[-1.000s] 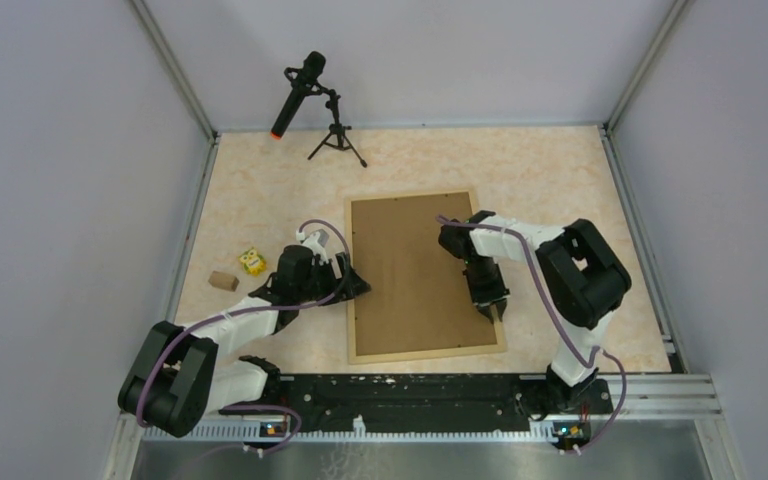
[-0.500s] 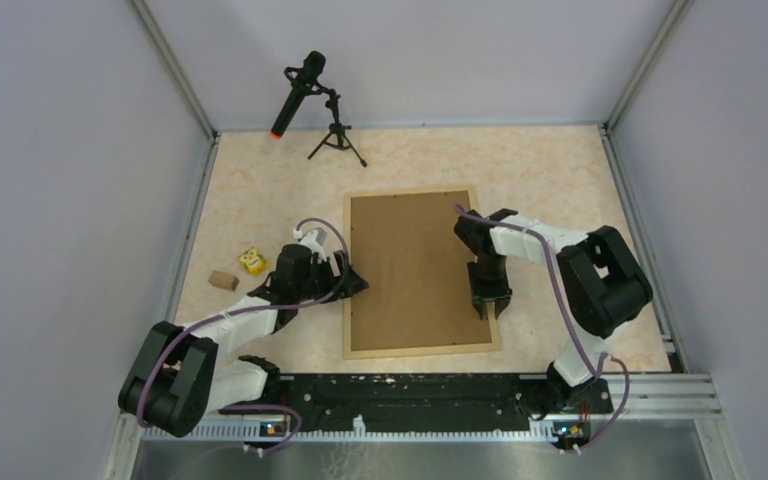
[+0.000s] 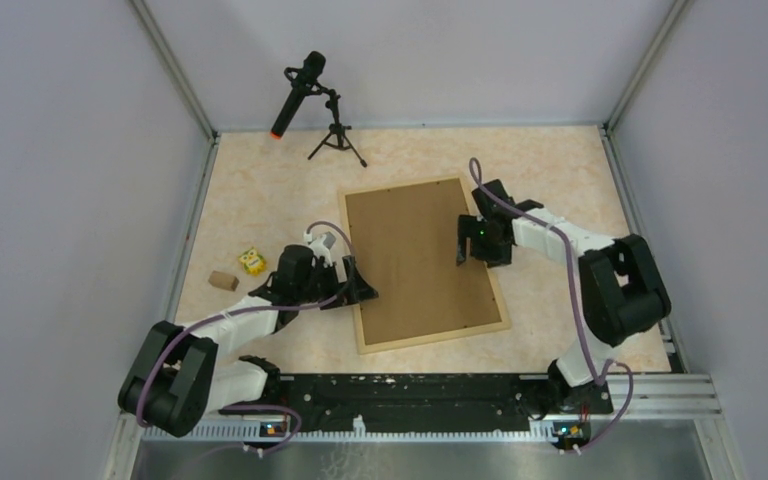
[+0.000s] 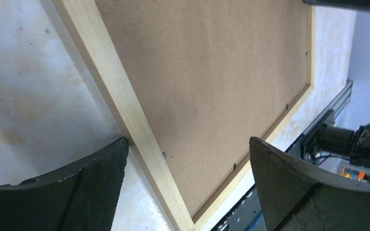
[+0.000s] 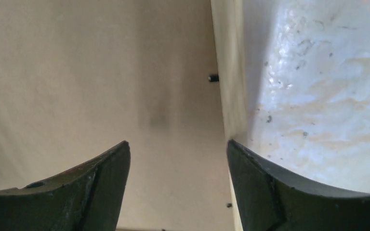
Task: Put the photo into the frame
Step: Adjust the photo frame at the center of the board.
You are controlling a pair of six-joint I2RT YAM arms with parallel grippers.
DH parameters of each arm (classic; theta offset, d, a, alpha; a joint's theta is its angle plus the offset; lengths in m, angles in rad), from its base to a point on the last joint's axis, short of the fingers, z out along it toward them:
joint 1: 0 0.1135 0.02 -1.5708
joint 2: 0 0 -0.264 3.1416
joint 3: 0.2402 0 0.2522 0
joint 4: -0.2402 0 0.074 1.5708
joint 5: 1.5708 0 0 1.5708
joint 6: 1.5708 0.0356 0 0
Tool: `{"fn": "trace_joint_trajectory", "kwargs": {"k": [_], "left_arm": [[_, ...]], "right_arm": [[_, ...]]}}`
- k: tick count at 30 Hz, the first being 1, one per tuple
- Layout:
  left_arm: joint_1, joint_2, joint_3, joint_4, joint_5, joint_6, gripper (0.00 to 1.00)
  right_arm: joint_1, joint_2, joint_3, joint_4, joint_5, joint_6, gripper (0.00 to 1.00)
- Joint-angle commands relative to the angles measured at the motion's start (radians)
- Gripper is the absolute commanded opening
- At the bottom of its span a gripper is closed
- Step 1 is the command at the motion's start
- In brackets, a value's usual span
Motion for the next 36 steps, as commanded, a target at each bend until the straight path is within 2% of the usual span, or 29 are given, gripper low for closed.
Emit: {"fn": "trace_joint_trajectory", "kwargs": {"k": [1,4,7,10,15,19,21,26,31,33,36], "left_arm": [[-0.037,0.043,0.011,-0.047,0.139,-0.019,0.98],[-0.154,0.045,0.028,-0.027,0.116,-0.069,0.99],[-0.376,0.066,0.080,0.025,0.031,-0.147,0.98],[-0.543,0.148,0.165,0.079,-0.048,-0.197,0.99],[-0.695,0.346,0.313,0.154,-0.020,-0.193,0.98],[-0.708,0.308,0.283,0.251,0.036,-0.158,0.98],[-0.709,0.225,0.255,0.231,0.023,-0.101,0.98],[-0.703,0.001,0.201,0.064,-0.106,0.040,0.98],[-0.656,-0.094,0.214,-0.094,-0.252,0.063,0.98],[-0.599,-0.093,0.227,-0.141,-0.262,0.040,0.98],[-0.502,-0.084,0.219,-0.151,-0.204,0.009,0.98]], "right_arm": [[-0.004,0.146,0.049,0.144,-0.049,-0.040,0.75],[-0.004,0.212,0.102,0.179,-0.106,-0.058,0.75],[-0.004,0.261,0.178,0.176,-0.112,-0.102,0.75],[-0.004,0.312,0.288,0.134,-0.093,-0.151,0.75],[-0.022,0.379,0.497,0.011,-0.051,-0.200,0.80],[-0.024,0.326,0.546,-0.102,0.107,-0.198,0.84],[-0.025,0.247,0.479,-0.131,0.199,-0.165,0.89],[-0.028,-0.006,0.227,-0.199,0.330,-0.043,0.90],[-0.037,-0.266,0.013,-0.295,0.386,0.156,0.87],[-0.057,-0.355,-0.069,-0.288,0.364,0.219,0.84],[-0.110,-0.450,-0.204,-0.206,0.279,0.284,0.77]]}}
